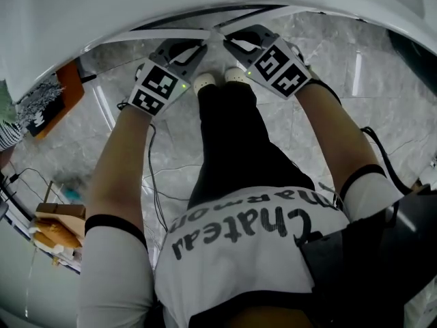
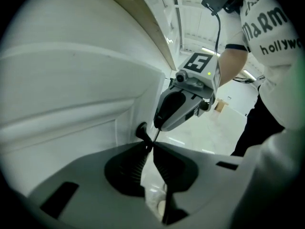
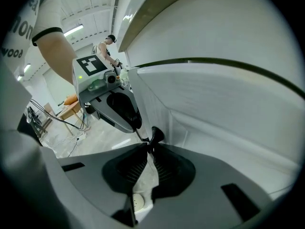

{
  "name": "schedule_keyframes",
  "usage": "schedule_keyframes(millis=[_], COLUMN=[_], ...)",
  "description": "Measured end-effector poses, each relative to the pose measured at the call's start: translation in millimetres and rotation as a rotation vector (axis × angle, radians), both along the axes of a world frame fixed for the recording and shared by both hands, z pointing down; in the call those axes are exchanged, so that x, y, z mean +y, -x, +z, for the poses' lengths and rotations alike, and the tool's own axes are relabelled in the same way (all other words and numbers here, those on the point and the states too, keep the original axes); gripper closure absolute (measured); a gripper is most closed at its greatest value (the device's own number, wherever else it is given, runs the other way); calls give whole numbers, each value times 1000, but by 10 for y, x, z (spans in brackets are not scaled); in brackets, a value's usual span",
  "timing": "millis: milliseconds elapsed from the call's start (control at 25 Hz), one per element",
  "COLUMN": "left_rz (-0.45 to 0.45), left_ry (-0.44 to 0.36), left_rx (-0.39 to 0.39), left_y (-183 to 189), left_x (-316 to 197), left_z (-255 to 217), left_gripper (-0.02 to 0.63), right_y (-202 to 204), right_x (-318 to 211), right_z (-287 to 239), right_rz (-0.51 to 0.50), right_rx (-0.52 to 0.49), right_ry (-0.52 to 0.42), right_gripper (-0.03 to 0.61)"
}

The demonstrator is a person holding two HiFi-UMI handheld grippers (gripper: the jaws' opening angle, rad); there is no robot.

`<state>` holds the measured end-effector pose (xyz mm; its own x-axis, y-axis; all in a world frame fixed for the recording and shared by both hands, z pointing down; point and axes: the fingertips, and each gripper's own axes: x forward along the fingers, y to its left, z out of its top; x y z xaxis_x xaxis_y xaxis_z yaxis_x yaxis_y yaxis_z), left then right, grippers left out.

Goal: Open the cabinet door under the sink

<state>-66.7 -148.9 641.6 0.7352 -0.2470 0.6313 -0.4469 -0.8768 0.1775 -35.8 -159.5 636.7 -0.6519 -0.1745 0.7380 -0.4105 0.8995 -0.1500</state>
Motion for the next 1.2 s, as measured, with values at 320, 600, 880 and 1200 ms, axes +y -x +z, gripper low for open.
schedule_keyframes(millis=[320,600,880,1200], left_rz=[18,53,74,81], left_ry=[19,42,78,110], left_rx=[-65,-105,-142,-183], left_y=[32,72,146,204], left_x=[109,281,463,600], left_z=[37,67,106,136], left_gripper=[588,587,578,569], right_y=[-75,-156,-235,-334], right_x=[153,274,408,608], right_z=[43,56,53,81], right_rz=[-44,-99,-134,-175], right_rx=[63,97,128,169], right_ry=[21,15,16,29], right_gripper=[538,538,538,538])
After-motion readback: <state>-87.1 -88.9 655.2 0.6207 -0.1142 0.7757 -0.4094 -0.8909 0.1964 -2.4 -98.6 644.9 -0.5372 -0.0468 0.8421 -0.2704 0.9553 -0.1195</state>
